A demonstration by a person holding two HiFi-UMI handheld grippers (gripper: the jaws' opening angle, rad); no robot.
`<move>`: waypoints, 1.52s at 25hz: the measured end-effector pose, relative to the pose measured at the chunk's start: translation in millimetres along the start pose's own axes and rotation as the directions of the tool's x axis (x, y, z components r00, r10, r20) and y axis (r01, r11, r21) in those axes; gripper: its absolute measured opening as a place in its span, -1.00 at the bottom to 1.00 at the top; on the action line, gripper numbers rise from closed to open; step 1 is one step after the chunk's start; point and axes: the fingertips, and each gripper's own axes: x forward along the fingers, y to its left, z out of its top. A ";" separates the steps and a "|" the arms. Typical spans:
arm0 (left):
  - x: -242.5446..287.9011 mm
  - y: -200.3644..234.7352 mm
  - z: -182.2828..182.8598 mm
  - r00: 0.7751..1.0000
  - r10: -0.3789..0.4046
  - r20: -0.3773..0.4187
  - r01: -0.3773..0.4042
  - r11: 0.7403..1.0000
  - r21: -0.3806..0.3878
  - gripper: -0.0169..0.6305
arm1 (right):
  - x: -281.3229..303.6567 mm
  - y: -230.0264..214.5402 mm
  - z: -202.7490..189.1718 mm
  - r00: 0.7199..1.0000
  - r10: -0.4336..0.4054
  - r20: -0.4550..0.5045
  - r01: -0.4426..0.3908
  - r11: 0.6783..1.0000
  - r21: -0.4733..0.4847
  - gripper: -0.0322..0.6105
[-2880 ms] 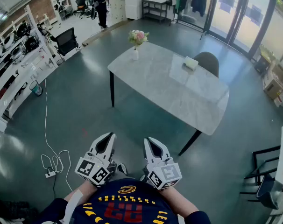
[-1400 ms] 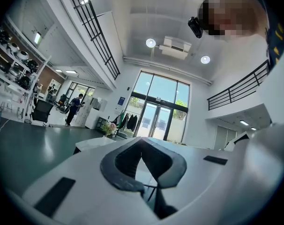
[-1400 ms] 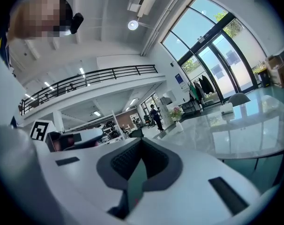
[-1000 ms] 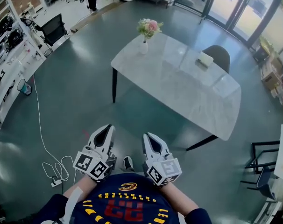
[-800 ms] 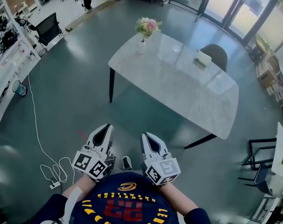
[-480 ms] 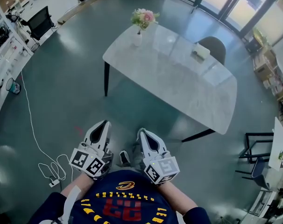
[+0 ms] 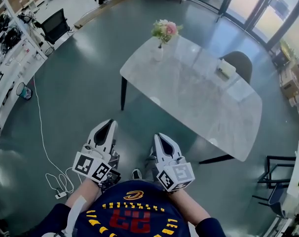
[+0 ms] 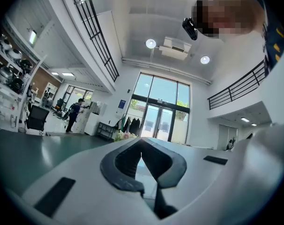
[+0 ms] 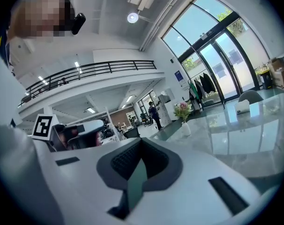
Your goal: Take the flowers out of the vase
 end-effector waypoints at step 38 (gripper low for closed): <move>276.4 279.8 10.6 0.905 0.423 0.036 -0.422 0.885 0.195 -0.94 | 144.0 -232.7 171.7 0.980 -0.091 0.175 0.109 0.989 -0.097 -0.89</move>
